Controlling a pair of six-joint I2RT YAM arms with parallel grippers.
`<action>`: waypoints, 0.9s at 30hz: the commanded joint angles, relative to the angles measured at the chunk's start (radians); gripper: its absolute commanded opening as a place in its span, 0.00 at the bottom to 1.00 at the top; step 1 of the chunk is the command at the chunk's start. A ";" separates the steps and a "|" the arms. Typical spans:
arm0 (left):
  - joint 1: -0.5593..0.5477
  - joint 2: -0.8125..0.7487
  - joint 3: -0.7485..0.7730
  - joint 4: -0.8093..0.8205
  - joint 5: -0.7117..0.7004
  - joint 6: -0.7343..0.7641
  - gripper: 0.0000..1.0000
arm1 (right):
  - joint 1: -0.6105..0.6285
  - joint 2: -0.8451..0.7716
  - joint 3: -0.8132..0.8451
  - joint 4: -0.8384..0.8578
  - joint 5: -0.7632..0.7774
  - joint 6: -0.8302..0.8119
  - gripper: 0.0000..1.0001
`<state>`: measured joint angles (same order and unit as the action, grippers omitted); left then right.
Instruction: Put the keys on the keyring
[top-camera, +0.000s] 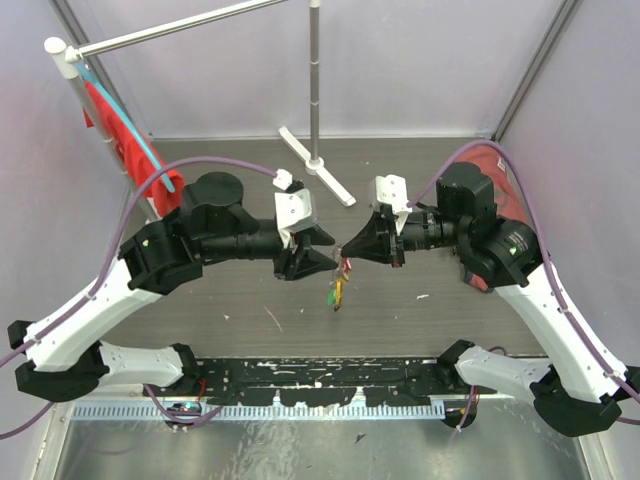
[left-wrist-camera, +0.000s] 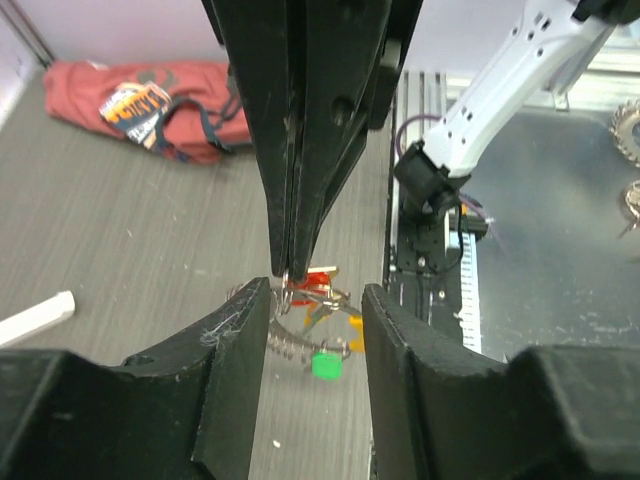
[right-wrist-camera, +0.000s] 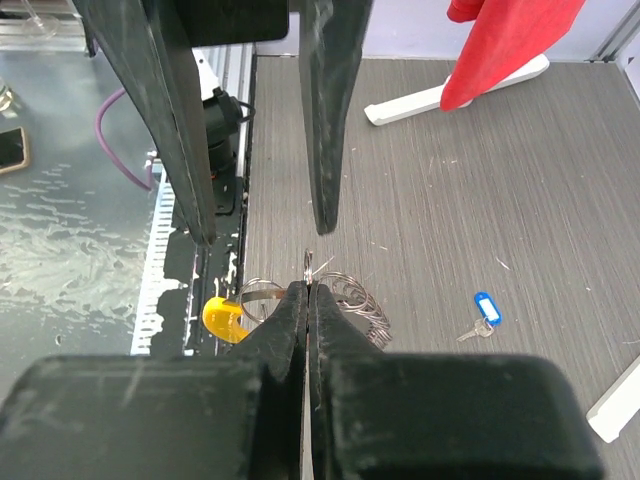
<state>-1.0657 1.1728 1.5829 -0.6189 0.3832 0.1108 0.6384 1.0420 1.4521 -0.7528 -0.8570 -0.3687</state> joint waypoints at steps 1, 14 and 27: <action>-0.003 0.011 0.029 -0.094 -0.011 0.032 0.50 | 0.001 -0.008 0.050 0.021 0.001 -0.016 0.01; -0.002 0.032 0.044 -0.090 -0.043 0.045 0.56 | 0.001 -0.002 0.054 0.003 -0.054 -0.025 0.01; -0.003 0.077 0.066 -0.083 0.005 0.052 0.29 | 0.000 -0.009 0.049 0.003 -0.080 -0.030 0.01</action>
<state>-1.0657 1.2484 1.6104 -0.7128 0.3653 0.1562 0.6384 1.0435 1.4551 -0.7948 -0.9081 -0.3908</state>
